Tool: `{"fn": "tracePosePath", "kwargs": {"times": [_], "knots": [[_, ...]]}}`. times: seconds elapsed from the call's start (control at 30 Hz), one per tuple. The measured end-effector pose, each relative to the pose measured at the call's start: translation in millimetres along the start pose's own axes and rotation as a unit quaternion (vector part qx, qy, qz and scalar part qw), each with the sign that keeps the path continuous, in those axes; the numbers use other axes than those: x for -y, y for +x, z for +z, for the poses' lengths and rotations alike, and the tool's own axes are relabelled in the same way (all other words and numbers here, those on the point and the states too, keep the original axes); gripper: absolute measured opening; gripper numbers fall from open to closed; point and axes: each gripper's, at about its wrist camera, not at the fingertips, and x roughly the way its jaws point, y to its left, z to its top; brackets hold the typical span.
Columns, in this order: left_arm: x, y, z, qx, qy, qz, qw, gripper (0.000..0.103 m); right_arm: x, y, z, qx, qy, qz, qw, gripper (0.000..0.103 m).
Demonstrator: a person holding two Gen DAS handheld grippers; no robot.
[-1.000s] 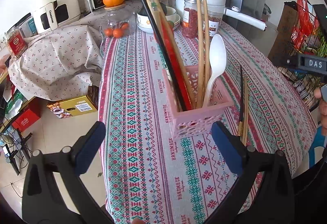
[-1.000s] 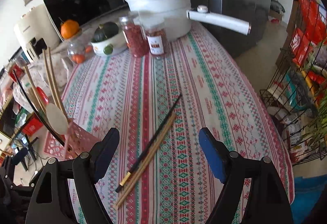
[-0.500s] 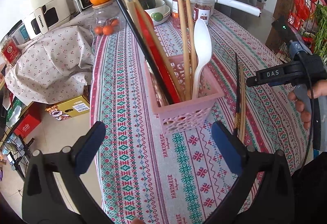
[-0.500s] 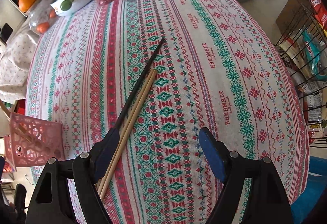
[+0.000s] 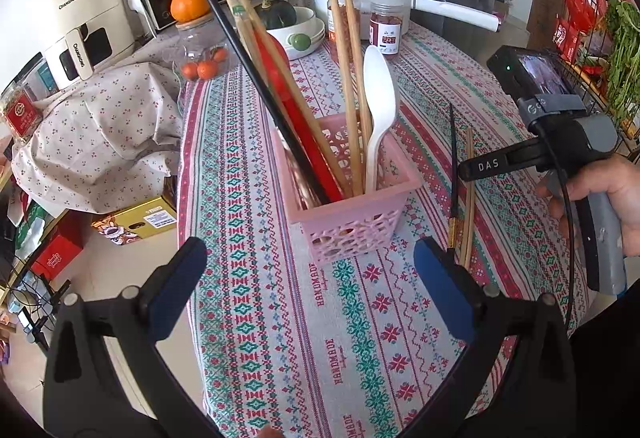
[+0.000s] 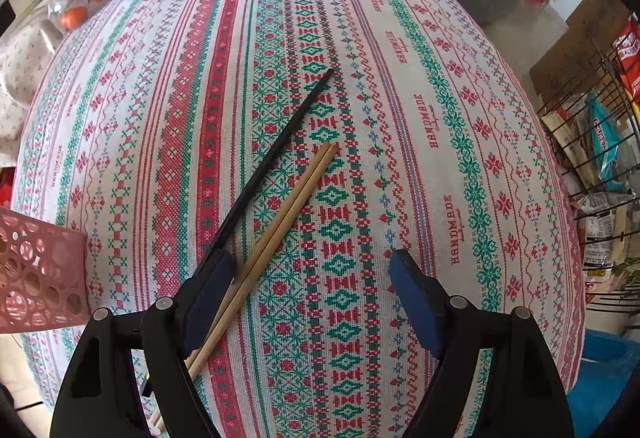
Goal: Organize utensils
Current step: 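Grasp the last bamboo chopstick on the table with the right gripper, then grasp the last black chopstick with the left gripper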
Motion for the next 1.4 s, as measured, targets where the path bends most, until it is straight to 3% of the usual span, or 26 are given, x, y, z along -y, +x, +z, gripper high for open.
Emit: {"fn": "tracePosePath", "kwargs": {"times": [0.1,0.17,0.33,0.43,0.6,0.87,1.1,1.27,1.4], "knots": [[3.0,-2.5,0.5,0.003,0.004,0.0,1.0,0.103,-0.7,1.1,-1.2,-0.008,0.012,0.009,1.0,0.082],[6.6,-5.7,0.8,0.005,0.009,0.003,0.9999,0.103,-0.6,-1.2,-2.6,-0.007,0.004,0.011,1.0,0.074],[17.2,-18.0,3.3,0.022,0.02,-0.005,0.9995,0.103,18.2,-9.5,-13.5,-0.003,-0.012,0.02,1.0,0.033],[26.6,-23.7,4.4,0.026,0.031,-0.006,0.9992,0.103,33.8,-10.8,-19.5,-0.007,-0.017,0.029,0.999,0.015],[49.5,-32.1,9.5,0.036,0.055,-0.017,0.9977,0.103,64.4,-12.2,-23.5,-0.018,-0.001,0.05,0.999,0.009],[100.4,-19.4,31.4,0.031,0.095,-0.049,0.9937,0.103,118.7,-24.4,-27.7,-0.01,0.034,0.065,0.997,0.009],[150.5,28.1,63.1,-0.025,0.128,-0.044,0.9905,0.103,150.8,-29.3,-22.7,-0.006,0.048,0.073,0.996,0.009],[174.6,91.8,86.3,-0.109,0.149,0.027,0.9824,0.103,159.0,-24.1,-18.6,-0.016,0.047,0.078,0.996,0.009],[175.0,127.8,100.2,-0.143,0.124,0.038,0.9811,0.103,163.2,-20.1,-17.0,-0.028,0.05,0.099,0.993,0.009]]}}
